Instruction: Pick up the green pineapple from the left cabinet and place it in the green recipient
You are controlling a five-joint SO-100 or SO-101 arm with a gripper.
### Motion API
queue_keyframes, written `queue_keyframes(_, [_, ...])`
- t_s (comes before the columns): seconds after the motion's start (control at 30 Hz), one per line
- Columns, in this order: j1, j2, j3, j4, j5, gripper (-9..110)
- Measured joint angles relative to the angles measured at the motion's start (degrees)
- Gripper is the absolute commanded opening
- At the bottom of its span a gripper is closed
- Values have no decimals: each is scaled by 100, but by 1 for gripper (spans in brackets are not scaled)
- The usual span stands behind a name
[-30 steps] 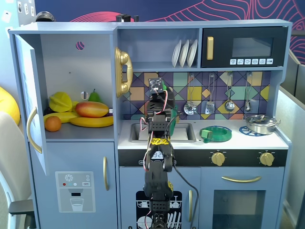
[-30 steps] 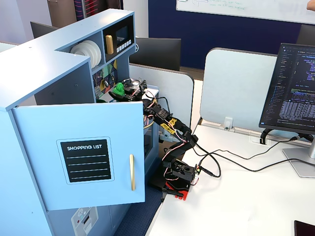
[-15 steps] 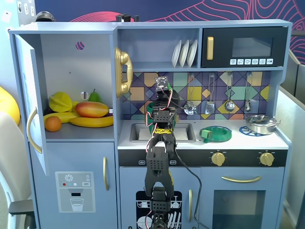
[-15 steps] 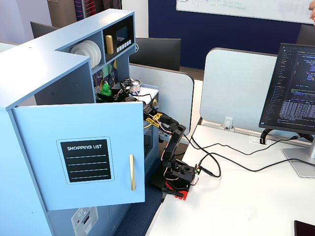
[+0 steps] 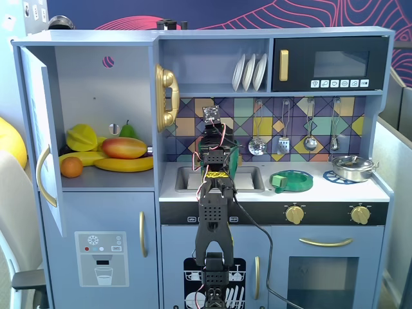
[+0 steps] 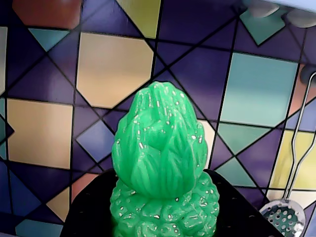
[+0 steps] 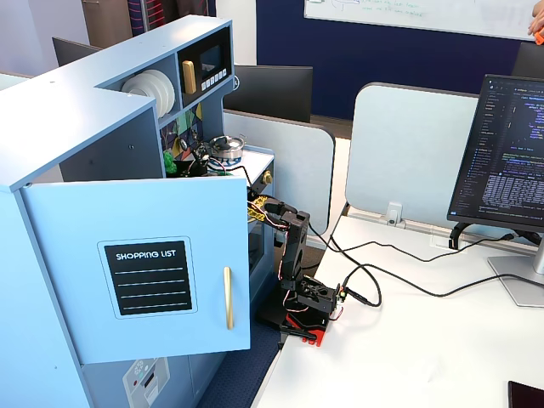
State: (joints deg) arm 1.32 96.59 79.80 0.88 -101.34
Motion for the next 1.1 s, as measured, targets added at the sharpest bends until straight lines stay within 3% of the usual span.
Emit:
queue_keyframes(0.13, [9, -79, -105, -9, 413, 39])
queue_keyframes(0.53, [9, 246, 53, -70, 923, 38])
queue_keyframes(0.83, [-237, 3428, 2276, 1178, 1248, 40])
queue_keyframes(1.1, [-431, 6759, 5335, 2268, 1055, 39])
